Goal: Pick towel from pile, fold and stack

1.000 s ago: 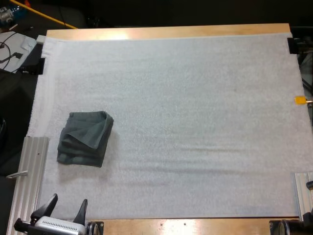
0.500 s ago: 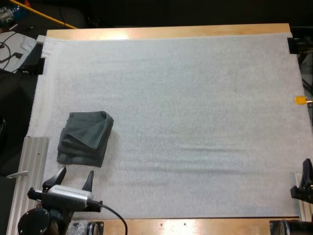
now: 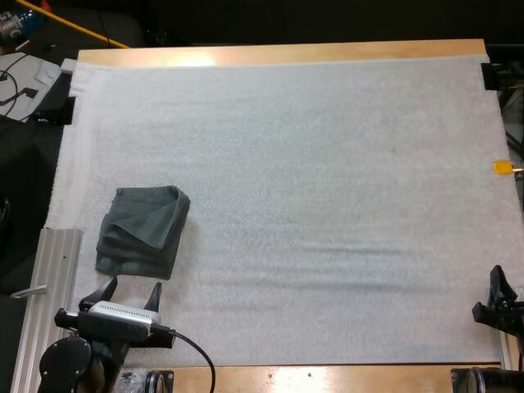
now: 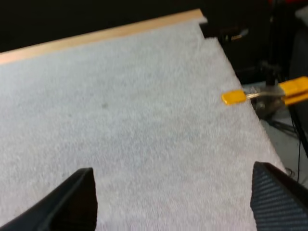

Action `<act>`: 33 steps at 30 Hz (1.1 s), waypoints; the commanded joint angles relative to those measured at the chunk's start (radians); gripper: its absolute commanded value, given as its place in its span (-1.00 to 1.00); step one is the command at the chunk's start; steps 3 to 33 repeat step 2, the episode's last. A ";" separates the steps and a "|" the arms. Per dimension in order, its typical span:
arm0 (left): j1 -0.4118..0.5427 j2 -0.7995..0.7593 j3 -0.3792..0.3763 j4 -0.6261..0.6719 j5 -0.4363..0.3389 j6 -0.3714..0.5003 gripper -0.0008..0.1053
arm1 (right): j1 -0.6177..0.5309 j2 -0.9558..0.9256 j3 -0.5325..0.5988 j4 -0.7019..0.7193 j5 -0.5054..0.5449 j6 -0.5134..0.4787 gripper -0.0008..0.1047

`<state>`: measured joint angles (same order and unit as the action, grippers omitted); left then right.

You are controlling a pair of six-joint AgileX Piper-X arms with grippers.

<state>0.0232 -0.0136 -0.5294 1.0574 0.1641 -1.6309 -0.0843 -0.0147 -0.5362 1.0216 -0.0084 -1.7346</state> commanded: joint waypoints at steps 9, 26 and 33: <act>-0.004 -0.145 -0.007 -0.018 -0.001 -0.005 0.18 | 0.000 -0.041 0.015 -0.010 0.000 -0.008 0.25; -0.004 -0.145 -0.007 -0.018 -0.001 -0.005 0.18 | 0.000 -0.041 0.015 -0.010 0.000 -0.008 0.25; -0.004 -0.145 -0.007 -0.018 -0.001 -0.005 0.18 | 0.000 -0.041 0.015 -0.010 0.000 -0.008 0.25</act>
